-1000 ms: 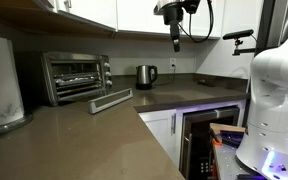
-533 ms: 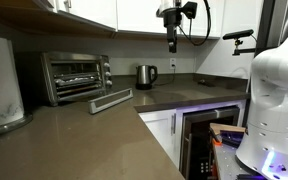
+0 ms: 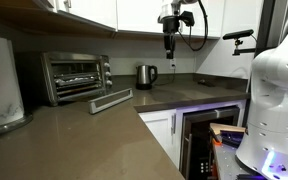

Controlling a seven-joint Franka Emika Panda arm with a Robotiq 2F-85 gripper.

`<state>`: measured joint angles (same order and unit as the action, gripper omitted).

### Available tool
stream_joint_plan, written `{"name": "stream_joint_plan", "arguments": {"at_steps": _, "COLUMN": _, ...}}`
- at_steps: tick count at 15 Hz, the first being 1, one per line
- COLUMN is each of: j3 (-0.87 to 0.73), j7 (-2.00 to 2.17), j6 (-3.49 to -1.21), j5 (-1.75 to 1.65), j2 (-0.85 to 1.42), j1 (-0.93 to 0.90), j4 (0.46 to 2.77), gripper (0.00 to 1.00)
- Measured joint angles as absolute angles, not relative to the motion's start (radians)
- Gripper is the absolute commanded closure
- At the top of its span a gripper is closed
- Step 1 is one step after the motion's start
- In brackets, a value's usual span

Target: Close the oven door.

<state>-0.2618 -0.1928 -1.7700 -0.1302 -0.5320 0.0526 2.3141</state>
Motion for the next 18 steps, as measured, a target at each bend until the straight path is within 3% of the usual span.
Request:
{"name": "stream_joint_plan", "arguments": {"at_steps": 3, "j3": -0.279, "j7": -0.193, "j6": -1.808, "j5": -0.128, "j2": -0.494, "j1": 0.062, "j4": 2.309, "gripper": 0.98}}
{"name": "stream_joint_plan", "arguments": {"at_steps": 4, "j3": -0.284, "j7": -0.193, "j6": -1.823, "j5": -0.128, "j2": -0.478, "j1": 0.067, "j4": 2.306, "gripper": 0.99}}
{"name": "stream_joint_plan", "arguments": {"at_steps": 18, "j3": -0.308, "j7": -0.204, "j6": -1.895, "j5": -0.087, "j2": -0.302, "j1": 0.108, "j4": 2.207, "gripper": 1.00}}
